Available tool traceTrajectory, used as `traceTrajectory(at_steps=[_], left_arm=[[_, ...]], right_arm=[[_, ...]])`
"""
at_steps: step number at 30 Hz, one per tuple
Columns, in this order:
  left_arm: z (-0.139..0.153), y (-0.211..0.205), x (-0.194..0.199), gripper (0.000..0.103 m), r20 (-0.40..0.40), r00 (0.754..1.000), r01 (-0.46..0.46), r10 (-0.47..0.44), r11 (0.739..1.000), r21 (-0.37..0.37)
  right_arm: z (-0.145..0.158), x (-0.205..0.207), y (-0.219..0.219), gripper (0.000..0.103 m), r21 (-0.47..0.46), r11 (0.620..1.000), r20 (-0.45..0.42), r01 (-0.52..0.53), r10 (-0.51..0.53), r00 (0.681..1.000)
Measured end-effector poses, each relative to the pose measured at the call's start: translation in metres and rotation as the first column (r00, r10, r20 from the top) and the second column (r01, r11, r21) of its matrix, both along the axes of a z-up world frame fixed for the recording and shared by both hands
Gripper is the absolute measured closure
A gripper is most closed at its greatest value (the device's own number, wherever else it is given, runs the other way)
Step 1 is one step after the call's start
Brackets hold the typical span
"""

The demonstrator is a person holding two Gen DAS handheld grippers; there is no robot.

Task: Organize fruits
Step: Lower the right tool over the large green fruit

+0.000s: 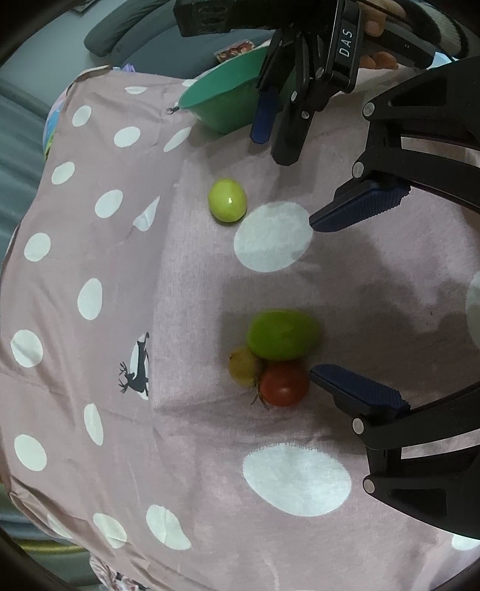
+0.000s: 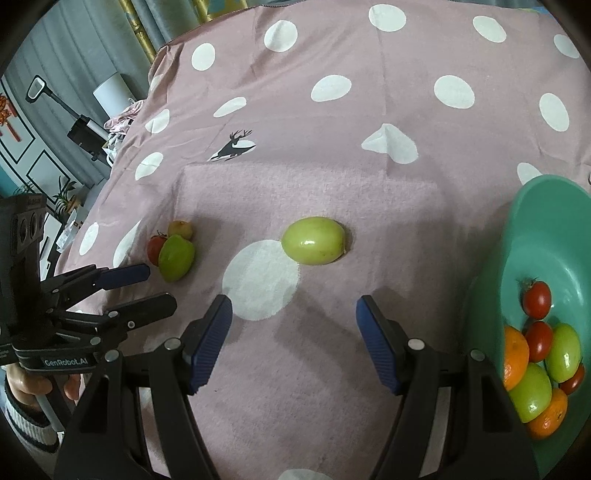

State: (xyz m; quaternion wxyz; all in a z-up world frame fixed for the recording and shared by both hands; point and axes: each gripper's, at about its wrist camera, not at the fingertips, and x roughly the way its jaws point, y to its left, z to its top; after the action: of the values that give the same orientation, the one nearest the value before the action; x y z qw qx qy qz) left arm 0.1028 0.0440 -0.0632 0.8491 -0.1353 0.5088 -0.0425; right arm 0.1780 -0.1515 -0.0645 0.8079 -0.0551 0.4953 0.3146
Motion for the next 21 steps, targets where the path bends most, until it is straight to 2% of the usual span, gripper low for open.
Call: traceTrajectory(at_steps=[21], left_arm=[[0.0024, 0.0041, 0.0003, 0.028, 0.015, 1.000, 0.000, 0.001, 1.000, -0.025]], right_arm=[[0.0012, 0.0005, 0.0054, 0.033, -0.015, 1.000, 0.015, -0.005, 0.005, 1.000]])
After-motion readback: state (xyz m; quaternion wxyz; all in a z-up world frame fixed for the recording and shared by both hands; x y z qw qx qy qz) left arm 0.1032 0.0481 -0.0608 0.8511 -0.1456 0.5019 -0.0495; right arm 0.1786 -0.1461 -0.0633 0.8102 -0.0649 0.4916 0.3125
